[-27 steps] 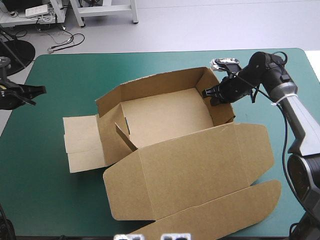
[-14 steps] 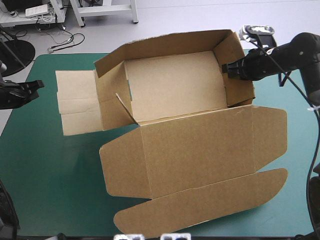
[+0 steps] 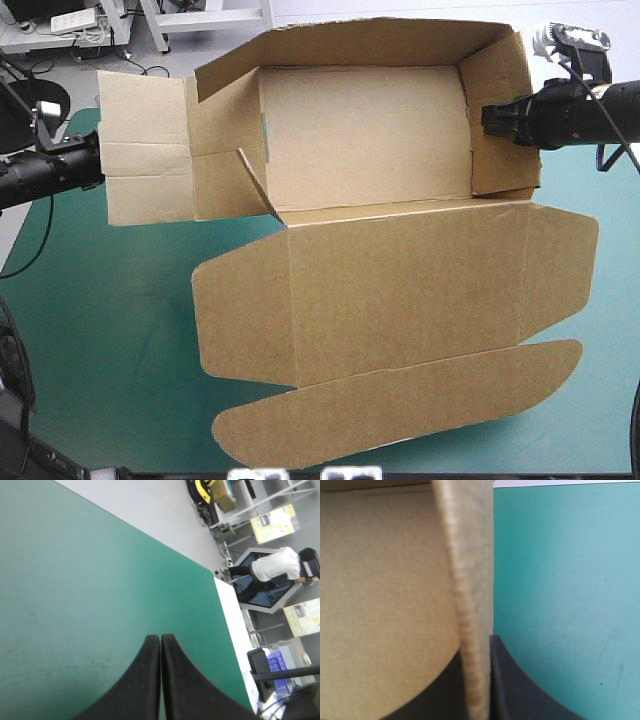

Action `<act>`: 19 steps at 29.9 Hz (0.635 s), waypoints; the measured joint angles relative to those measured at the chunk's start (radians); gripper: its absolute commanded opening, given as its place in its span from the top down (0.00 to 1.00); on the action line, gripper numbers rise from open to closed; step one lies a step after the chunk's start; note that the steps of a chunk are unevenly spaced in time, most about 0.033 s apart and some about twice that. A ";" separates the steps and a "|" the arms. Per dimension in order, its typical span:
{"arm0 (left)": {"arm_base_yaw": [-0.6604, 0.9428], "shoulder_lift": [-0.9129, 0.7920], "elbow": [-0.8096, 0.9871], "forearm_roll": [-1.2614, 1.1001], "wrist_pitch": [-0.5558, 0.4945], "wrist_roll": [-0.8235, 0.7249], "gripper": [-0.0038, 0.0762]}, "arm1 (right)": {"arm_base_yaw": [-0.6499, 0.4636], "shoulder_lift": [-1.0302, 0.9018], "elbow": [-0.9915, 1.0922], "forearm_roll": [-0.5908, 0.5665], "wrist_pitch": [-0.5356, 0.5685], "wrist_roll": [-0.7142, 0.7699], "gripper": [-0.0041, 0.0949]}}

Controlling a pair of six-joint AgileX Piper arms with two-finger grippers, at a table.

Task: Fold the box

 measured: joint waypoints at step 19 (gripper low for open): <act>-0.266 -0.248 0.000 -0.107 0.021 0.041 0.95 | 0.010 0.010 0.000 -0.032 -0.030 -0.002 0.97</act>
